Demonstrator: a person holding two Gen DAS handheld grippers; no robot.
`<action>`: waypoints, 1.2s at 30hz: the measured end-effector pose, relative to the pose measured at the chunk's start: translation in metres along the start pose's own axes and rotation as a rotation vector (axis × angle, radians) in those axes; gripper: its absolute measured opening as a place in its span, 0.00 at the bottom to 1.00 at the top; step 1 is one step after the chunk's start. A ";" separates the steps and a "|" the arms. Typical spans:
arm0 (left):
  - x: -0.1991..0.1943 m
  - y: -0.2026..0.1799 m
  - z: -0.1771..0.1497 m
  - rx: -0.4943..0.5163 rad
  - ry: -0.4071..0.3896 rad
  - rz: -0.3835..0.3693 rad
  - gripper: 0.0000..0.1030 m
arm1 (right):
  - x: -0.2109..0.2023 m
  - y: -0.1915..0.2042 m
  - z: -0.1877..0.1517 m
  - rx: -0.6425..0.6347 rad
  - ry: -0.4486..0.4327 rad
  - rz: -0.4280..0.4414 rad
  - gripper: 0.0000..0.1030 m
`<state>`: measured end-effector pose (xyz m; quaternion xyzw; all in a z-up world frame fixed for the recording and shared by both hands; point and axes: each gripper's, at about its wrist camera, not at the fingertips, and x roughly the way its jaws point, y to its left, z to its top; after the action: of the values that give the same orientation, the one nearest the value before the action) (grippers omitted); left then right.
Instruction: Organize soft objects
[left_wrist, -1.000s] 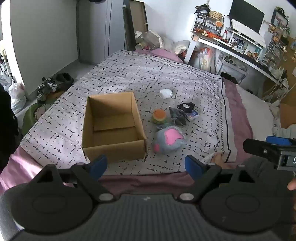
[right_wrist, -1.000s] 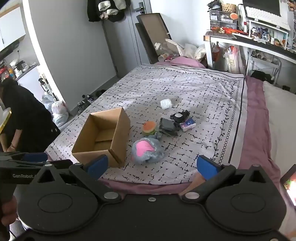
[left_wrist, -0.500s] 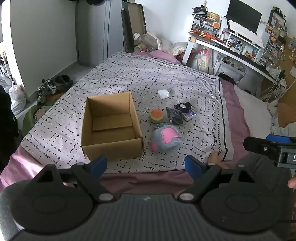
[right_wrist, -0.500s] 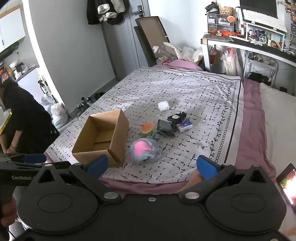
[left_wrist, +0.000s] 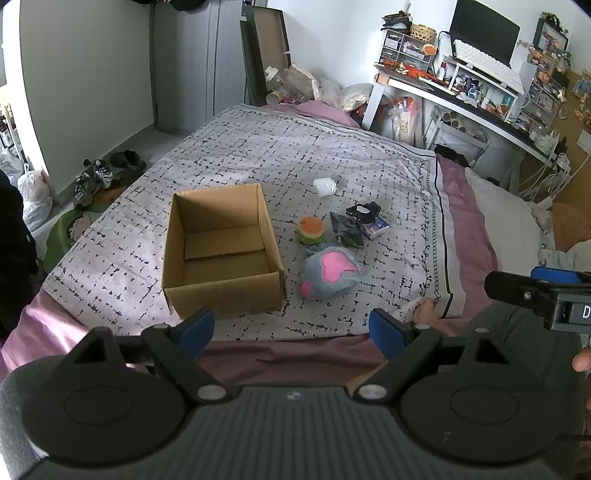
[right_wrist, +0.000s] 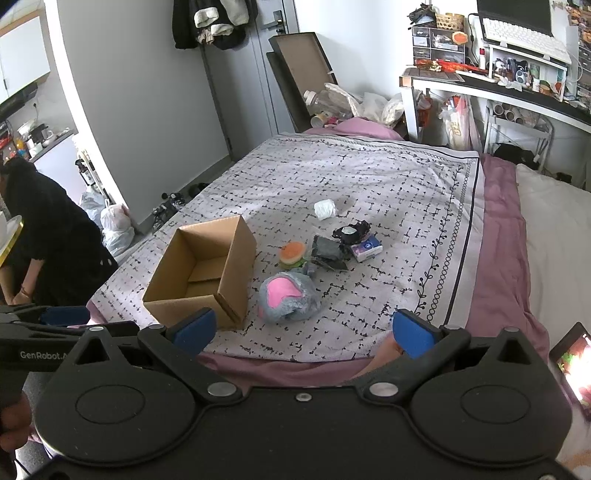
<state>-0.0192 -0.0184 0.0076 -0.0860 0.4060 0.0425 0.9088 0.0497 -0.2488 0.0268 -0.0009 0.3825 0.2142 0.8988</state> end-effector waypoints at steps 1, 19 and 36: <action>0.000 0.001 -0.001 -0.001 0.000 -0.001 0.87 | 0.000 0.000 0.000 -0.001 0.000 0.000 1.00; 0.001 -0.001 -0.002 0.000 0.001 -0.004 0.87 | 0.002 -0.001 0.000 -0.006 0.008 -0.011 1.00; 0.005 -0.003 -0.002 -0.001 0.002 -0.009 0.87 | 0.005 -0.005 -0.001 -0.006 0.010 -0.015 1.00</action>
<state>-0.0169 -0.0222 0.0026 -0.0884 0.4065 0.0386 0.9086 0.0537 -0.2513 0.0222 -0.0076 0.3863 0.2088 0.8984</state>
